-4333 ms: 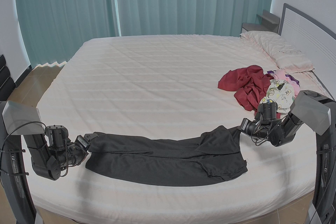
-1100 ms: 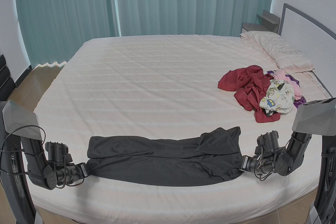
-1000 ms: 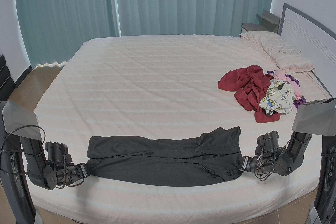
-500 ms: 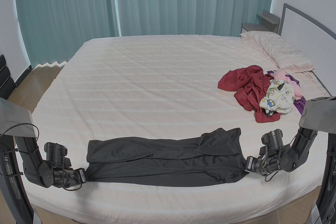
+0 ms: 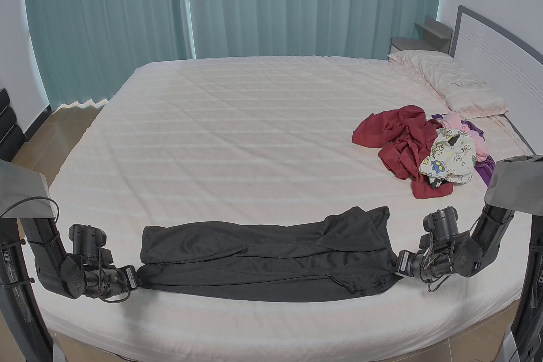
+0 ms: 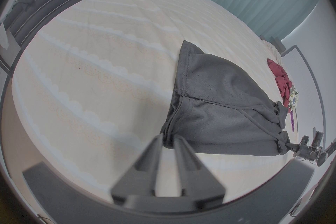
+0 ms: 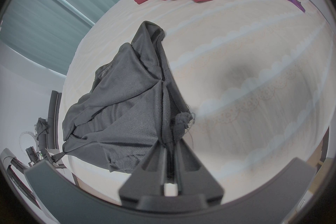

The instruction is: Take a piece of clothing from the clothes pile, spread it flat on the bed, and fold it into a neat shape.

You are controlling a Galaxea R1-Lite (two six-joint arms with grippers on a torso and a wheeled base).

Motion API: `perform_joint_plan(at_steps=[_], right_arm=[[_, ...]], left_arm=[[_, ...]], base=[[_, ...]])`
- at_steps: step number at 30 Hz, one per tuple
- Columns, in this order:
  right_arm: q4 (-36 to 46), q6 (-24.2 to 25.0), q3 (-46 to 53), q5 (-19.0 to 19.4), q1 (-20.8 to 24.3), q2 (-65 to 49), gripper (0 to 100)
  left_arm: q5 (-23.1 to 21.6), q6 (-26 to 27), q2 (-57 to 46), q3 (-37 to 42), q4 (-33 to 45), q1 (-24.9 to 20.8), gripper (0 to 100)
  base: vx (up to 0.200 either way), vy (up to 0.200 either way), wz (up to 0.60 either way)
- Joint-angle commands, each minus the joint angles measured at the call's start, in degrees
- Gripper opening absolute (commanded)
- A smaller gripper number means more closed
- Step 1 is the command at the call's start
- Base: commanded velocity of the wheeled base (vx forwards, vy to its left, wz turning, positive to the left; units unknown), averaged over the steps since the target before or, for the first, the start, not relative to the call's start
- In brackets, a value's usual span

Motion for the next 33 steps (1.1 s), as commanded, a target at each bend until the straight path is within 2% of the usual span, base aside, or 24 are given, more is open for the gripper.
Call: perform_joint_plan(at_steps=[1, 10, 11, 14, 16, 19, 24, 25, 33], right_arm=[[0.0, 0.0, -0.1, 0.1, 0.3, 0.0, 100], [-1.9, -0.7, -0.1, -0.1, -1.4, -1.5, 100], [-4.8, -0.4, 0.0, -0.1, -1.8, -1.5, 100], [-7.2, -0.3, -0.1, -0.2, -2.2, -0.6, 100], [-8.2, -0.3, 0.0, -0.2, -2.3, -0.1, 100], [-9.1, -0.3, -0.1, -0.4, -2.3, 0.8, 100], [-9.2, -0.3, -0.4, -0.3, -2.2, 1.1, 100], [-9.2, -0.2, -0.6, -0.3, -2.3, 1.1, 100], [-9.2, -0.7, -2.4, 0.7, -2.0, 1.4, 100]], left_arm=[[0.0, 0.0, 0.2, 0.0, 0.0, 0.1, 100], [-1.5, -0.6, -0.6, -2.1, -0.8, 2.9, 100], [-5.2, -3.1, -1.0, -2.6, -1.4, 2.9, 100], [-8.6, -6.0, -0.5, -2.6, -3.4, 2.4, 100], [-9.3, -6.4, 0.1, -2.8, -4.4, 1.8, 100], [-8.7, -6.0, 3.8, -3.5, -7.5, -0.1, 100], [-8.1, -5.8, 5.9, -2.8, -11.3, -0.8, 100], [-8.0, -5.7, 6.0, -2.7, -11.4, -0.9, 0], [-7.3, -3.6, 6.3, -2.1, -11.6, -1.1, 0]], base=[[0.000, 0.000, 0.00], [0.000, 0.000, 0.00], [0.000, 0.000, 0.00], [0.000, 0.000, 0.00], [0.000, 0.000, 0.00], [0.000, 0.000, 0.00], [0.000, 0.000, 0.00], [0.000, 0.000, 0.00], [0.000, 0.000, 0.00]])
